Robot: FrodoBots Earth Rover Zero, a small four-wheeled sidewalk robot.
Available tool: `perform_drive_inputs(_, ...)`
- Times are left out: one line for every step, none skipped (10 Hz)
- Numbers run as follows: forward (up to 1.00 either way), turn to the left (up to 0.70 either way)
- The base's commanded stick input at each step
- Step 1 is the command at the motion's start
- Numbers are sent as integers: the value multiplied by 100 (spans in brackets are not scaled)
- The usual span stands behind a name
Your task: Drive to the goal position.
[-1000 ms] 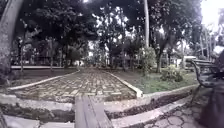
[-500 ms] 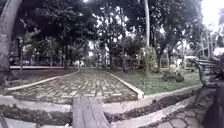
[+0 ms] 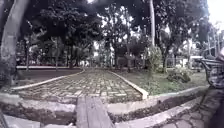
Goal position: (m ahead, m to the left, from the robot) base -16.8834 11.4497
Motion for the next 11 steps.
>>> perform_drive_inputs(0, 0)
perform_drive_inputs(0, 0)
perform_drive_inputs(0, 0)
perform_drive_inputs(0, 0)
perform_drive_inputs(0, 0)
perform_drive_inputs(0, 0)
perform_drive_inputs(0, 0)
perform_drive_inputs(8, 0)
perform_drive_inputs(37, 0)
perform_drive_inputs(45, 0)
perform_drive_inputs(45, 0)
